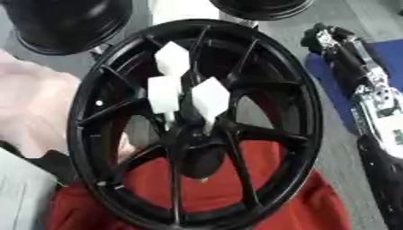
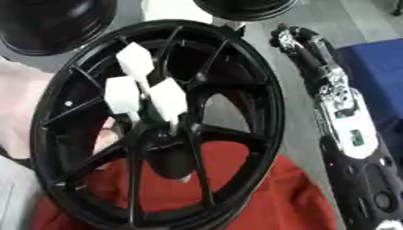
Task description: Pull the pin out of the wheel hub.
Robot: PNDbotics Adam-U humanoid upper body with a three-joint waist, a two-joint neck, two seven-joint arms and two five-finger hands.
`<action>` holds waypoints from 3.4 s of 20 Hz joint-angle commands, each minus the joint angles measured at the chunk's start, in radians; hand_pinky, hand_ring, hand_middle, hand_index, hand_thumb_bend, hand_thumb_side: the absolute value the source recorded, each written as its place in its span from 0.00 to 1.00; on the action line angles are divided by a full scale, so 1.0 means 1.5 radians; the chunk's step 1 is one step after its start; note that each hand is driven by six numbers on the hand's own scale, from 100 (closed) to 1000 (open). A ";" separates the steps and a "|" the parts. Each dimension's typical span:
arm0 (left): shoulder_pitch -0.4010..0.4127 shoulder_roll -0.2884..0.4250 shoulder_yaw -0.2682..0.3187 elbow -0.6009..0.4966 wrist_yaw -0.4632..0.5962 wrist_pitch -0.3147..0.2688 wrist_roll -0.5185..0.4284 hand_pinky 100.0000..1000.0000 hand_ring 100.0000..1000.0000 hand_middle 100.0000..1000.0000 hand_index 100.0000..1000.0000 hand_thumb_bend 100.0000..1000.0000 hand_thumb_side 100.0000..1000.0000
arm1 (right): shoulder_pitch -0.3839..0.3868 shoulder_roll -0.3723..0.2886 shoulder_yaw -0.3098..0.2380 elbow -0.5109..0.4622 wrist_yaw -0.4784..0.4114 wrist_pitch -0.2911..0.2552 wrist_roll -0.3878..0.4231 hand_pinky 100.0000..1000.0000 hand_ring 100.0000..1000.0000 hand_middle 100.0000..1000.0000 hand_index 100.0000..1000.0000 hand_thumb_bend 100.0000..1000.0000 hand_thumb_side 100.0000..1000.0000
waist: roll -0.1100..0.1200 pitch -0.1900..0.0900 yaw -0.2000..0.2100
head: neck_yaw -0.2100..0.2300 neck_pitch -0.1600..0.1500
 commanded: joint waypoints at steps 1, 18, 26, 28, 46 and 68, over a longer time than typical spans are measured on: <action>-0.035 0.082 -0.017 -0.010 -0.004 0.011 -0.079 0.70 0.68 0.67 0.76 0.49 0.66 | -0.002 -0.023 -0.006 -0.015 0.004 0.000 -0.002 0.93 0.76 0.57 0.62 0.00 0.51 | 0.009 -0.017 0.003 | -0.006 0.000; -0.387 0.035 -0.228 0.072 0.040 0.068 -0.432 0.71 0.68 0.67 0.77 0.48 0.68 | 0.015 -0.039 -0.005 -0.005 0.008 -0.002 0.001 0.93 0.76 0.57 0.62 0.00 0.52 | 0.018 -0.027 0.013 | -0.029 -0.009; -0.474 -0.033 -0.288 0.123 0.040 0.090 -0.469 0.71 0.67 0.67 0.77 0.47 0.68 | 0.016 -0.038 -0.002 -0.002 0.007 -0.002 0.006 0.93 0.76 0.57 0.62 0.00 0.52 | 0.017 -0.029 0.011 | -0.024 -0.009; -0.487 -0.045 -0.297 0.122 0.037 0.094 -0.467 0.71 0.67 0.67 0.77 0.47 0.68 | 0.015 -0.037 -0.001 -0.001 0.007 -0.001 0.007 0.93 0.76 0.57 0.62 0.00 0.52 | 0.017 -0.029 0.010 | -0.021 -0.009; -0.443 -0.013 -0.350 -0.006 0.059 0.210 -0.280 0.69 0.63 0.71 0.80 0.52 0.63 | 0.006 -0.036 0.010 0.002 0.007 0.000 0.021 0.93 0.76 0.57 0.62 0.00 0.53 | 0.021 -0.018 -0.002 | -0.002 -0.009; -0.508 -0.113 -0.424 0.037 -0.024 0.265 -0.342 0.70 0.67 0.72 0.81 0.52 0.59 | 0.007 -0.033 0.015 0.008 0.009 0.000 0.031 0.93 0.76 0.57 0.62 0.00 0.53 | 0.018 -0.021 -0.002 | 0.028 -0.008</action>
